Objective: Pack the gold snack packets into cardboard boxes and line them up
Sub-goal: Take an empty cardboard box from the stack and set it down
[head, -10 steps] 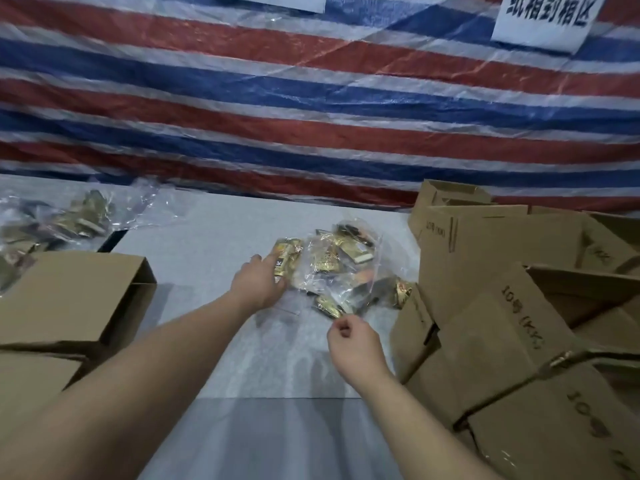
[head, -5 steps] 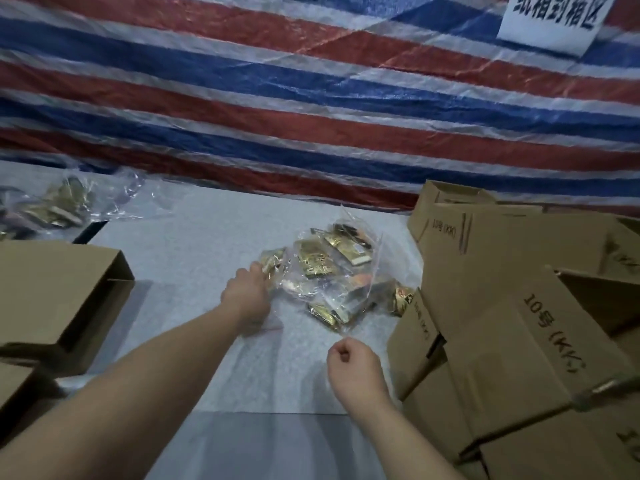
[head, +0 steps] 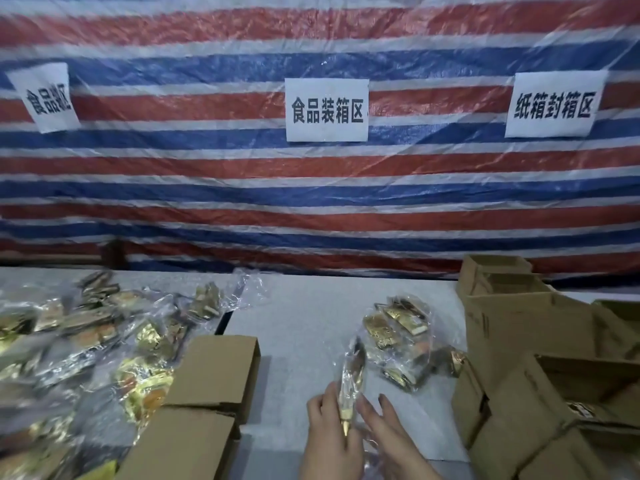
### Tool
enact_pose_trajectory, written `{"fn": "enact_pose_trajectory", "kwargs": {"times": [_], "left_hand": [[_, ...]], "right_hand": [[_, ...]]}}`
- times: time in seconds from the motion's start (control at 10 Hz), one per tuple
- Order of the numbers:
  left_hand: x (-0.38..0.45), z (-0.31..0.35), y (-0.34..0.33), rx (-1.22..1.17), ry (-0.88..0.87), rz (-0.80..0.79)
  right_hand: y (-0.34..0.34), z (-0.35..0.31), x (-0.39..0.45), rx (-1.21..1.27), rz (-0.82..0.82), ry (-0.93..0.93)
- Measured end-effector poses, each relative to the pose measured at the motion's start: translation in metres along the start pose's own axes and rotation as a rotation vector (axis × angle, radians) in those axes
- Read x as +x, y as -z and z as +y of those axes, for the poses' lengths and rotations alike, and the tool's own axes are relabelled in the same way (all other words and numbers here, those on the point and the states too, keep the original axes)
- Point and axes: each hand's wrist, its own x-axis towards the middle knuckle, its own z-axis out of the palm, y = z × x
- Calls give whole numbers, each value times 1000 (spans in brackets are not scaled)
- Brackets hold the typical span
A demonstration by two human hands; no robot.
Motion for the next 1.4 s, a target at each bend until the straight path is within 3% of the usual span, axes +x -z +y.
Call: {"fn": "enact_pose_trajectory", "kwargs": {"times": [0.2,0.4,0.5,0.6,0.8,0.9,1.0,1.1,1.2,1.4], "left_hand": [[-54,73,67,37,-230,-172],[-91,78,96,237,-321,-243],[-96,45,113,98,-173,-280],[-89,-9,134,134,41,-168],[-101,-74,113,145,238,-109],[-96,-100,113,407,309,-56],[-78,-130,126,706,439,-105],[-64,-148,131,770,573,-148],[-57,-158,130,783,631,-104],[-66,-153,133,653,415,59]], "right_hand": [[-22,-38,-80,359,-107,127],[-41,-33,-134,372,113,203],[-41,-24,-151,287,153,119],[-35,-10,-160,230,188,92],[-28,16,-181,91,229,100],[-26,29,-193,28,183,120],[-35,34,-191,-2,194,87],[-43,32,-177,27,234,85],[-49,26,-171,78,181,96],[-36,55,-162,197,141,126]]}}
